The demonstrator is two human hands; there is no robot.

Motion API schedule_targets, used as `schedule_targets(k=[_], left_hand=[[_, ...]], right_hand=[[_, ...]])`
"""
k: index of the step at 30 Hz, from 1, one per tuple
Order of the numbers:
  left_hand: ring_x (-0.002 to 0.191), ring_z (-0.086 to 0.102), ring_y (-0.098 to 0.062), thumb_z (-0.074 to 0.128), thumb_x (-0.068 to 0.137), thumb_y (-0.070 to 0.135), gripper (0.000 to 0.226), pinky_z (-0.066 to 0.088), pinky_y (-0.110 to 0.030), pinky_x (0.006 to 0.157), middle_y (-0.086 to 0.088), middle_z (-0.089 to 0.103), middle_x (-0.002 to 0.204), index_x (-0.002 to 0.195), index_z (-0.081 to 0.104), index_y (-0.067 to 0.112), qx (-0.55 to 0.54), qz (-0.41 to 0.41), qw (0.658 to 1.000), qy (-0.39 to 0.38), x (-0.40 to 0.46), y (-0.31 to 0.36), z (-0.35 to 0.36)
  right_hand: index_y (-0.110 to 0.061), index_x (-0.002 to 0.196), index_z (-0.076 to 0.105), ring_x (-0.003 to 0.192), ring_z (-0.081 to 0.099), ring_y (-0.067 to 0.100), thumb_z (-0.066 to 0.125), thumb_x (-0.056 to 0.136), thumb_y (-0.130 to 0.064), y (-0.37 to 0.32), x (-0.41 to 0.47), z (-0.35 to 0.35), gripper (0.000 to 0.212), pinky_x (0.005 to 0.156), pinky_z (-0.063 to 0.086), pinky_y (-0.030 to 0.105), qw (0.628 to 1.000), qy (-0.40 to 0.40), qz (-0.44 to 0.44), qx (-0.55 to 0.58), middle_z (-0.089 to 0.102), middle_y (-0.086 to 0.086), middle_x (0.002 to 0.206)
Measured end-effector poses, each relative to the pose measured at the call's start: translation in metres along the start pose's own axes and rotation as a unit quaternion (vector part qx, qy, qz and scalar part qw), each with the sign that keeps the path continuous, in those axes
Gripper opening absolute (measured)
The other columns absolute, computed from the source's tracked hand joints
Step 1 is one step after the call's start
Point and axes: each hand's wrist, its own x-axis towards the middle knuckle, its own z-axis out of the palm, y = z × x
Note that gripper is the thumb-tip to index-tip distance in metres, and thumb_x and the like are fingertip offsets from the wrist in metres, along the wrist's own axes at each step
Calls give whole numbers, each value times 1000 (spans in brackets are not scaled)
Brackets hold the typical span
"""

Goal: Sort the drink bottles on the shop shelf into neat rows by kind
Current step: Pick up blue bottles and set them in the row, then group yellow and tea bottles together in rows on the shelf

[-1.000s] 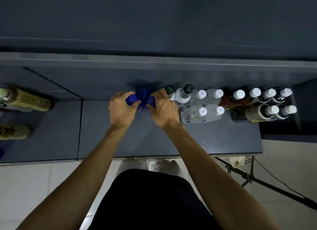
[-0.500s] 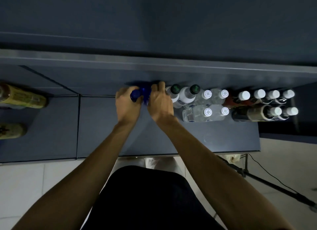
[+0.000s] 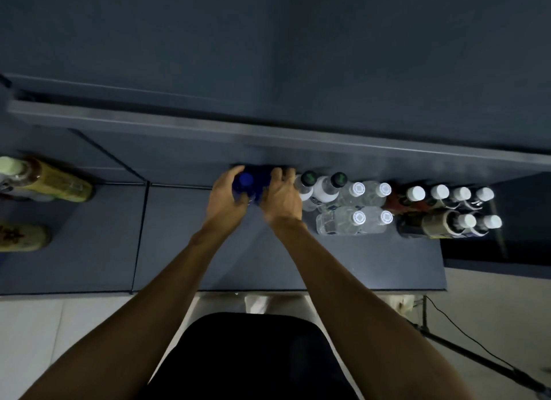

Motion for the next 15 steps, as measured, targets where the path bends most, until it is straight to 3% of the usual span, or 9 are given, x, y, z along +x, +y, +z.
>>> schedule_targets(k=[2,4,7,9,11,13,15], left_hand=[[122,48,-24,58,82,-7,56,38,-32,105,-12,52,135,136,48,8,-1,21,1000,7,-9,2,-7],[121,45,-15,57,84,-4,56,38,-30,104,-6,51,135,136,47,13,-3,10,999,43,-23,4,-17],[120,50,-16,56,87,-1,51,43,-34,102,-1,52,136,134,50,17,-16,-22,995,95,-48,7,-33],[114,57,-17,55,89,0,44,48,-34,96,2,57,129,129,54,18,-28,-35,993,109,-64,9,-46],[108,61,-13,54,89,-1,38,47,-25,94,4,63,120,122,58,18,-22,-36,992,122,-77,13,-63],[102,62,-1,52,90,-3,34,46,-16,92,1,66,116,115,62,18,-28,-35,989,141,-92,19,-82],[97,59,10,51,92,-3,30,47,-19,94,1,67,113,112,63,16,-45,-36,983,173,-113,25,-101]], right_hand=[[-8,126,42,106,58,39,55,93,-20,0,-4,-3,38,72,45,42,1000,12,-21,1,34,16,132],[-9,122,47,103,57,38,57,89,-21,0,-16,-7,36,68,46,42,995,72,-68,-4,40,14,129],[-8,112,59,96,58,36,59,85,-17,-3,-40,-6,29,71,51,45,968,142,-175,107,57,13,115],[-9,107,64,92,61,27,60,87,-18,-13,-52,-9,22,78,51,39,947,75,-198,241,63,8,108],[-10,110,66,87,60,13,62,92,-18,-29,-64,-19,20,78,48,19,912,-40,-154,379,67,5,107],[-10,119,63,89,55,4,59,95,-20,-42,-75,-30,26,69,39,-1,873,-157,-131,442,65,1,108],[-10,124,60,88,53,-4,56,97,-21,-50,-84,-36,30,66,35,-5,849,-213,-161,455,60,-6,108]])
